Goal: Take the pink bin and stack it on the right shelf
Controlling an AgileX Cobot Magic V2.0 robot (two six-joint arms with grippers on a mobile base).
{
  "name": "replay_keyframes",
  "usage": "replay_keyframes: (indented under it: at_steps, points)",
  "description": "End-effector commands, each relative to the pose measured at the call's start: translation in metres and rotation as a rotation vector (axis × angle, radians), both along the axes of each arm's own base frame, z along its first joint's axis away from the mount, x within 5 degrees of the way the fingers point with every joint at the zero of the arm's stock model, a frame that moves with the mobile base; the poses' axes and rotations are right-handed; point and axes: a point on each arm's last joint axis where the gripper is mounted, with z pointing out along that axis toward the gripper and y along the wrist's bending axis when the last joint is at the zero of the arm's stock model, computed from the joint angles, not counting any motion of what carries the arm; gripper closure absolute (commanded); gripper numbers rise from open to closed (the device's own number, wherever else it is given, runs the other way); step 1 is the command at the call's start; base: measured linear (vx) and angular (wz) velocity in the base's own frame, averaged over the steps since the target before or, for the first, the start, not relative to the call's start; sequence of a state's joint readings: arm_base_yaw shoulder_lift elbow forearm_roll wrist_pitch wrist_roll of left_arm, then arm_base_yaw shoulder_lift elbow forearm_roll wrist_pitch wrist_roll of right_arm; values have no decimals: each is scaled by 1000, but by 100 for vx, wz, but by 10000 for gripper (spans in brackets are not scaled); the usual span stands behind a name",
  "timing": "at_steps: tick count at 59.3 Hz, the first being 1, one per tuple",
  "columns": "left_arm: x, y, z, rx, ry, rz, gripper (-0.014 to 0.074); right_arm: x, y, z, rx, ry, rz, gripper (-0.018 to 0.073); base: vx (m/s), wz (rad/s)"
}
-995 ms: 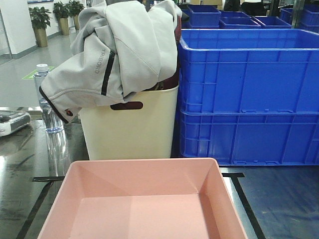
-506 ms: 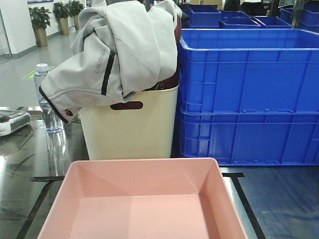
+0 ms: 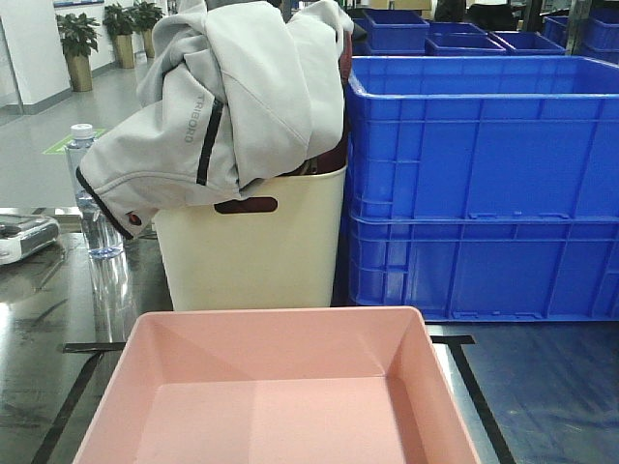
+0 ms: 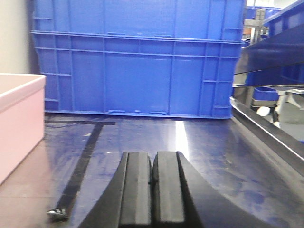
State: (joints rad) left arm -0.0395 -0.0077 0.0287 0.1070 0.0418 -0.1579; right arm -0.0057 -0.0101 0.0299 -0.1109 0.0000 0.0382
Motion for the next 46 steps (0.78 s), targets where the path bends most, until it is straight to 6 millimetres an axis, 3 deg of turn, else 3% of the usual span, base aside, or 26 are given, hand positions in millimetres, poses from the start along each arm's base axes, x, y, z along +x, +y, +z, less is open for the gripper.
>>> replay_keyframes:
  at_steps: [1,46]
  points:
    - [-2,-1,4,-7,-92,-10,602,-2,2,8,-15,-100,31,568,0,0]
    - [-2,-1,4,-7,-92,-10,602,-2,3,8,-13,-98,53,568,0,0]
